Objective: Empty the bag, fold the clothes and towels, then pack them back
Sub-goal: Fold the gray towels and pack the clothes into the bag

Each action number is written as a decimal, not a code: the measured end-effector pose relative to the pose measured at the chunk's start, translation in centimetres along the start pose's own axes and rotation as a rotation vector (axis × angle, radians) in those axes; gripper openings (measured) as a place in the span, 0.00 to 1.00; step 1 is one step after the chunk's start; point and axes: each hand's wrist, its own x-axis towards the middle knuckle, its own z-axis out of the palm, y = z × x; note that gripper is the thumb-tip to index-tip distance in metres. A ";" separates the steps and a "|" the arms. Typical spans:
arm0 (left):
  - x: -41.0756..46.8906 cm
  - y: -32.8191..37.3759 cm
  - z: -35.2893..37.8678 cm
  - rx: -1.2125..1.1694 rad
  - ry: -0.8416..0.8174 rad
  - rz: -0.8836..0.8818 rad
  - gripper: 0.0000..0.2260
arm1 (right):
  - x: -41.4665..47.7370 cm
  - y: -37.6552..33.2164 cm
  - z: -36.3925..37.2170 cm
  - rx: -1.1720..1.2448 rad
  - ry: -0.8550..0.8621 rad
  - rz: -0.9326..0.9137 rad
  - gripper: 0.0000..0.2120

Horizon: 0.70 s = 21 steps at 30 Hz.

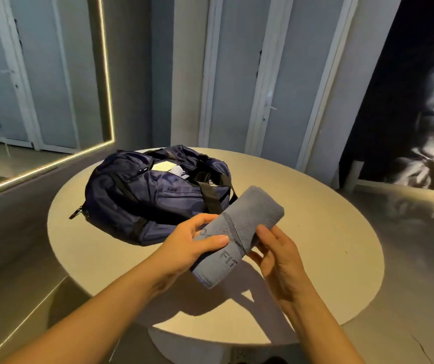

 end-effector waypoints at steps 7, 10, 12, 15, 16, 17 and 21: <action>2.0 0.7 -2.6 0.555 0.104 0.070 0.23 | 3.9 1.1 1.3 -0.155 0.189 -0.040 0.07; 5.9 2.1 -6.9 1.121 0.400 0.364 0.21 | 6.0 2.3 -0.3 -0.173 0.258 0.033 0.10; 9.4 2.5 -9.9 1.327 0.516 0.420 0.27 | 7.1 3.2 -0.9 -0.190 0.275 0.090 0.14; 13.5 1.0 -12.3 1.454 0.349 0.165 0.43 | 8.5 4.3 -1.2 -0.193 0.277 0.138 0.18; 14.2 -0.1 -12.6 1.483 0.285 0.105 0.46 | 8.9 4.3 -1.3 -0.194 0.276 0.147 0.16; 14.5 -1.2 -12.7 1.491 0.250 0.064 0.47 | 9.3 4.2 -1.3 -0.200 0.269 0.151 0.14; 15.0 -3.9 -13.3 1.448 0.223 -0.042 0.46 | 11.1 3.6 -1.3 -0.214 0.216 0.126 0.11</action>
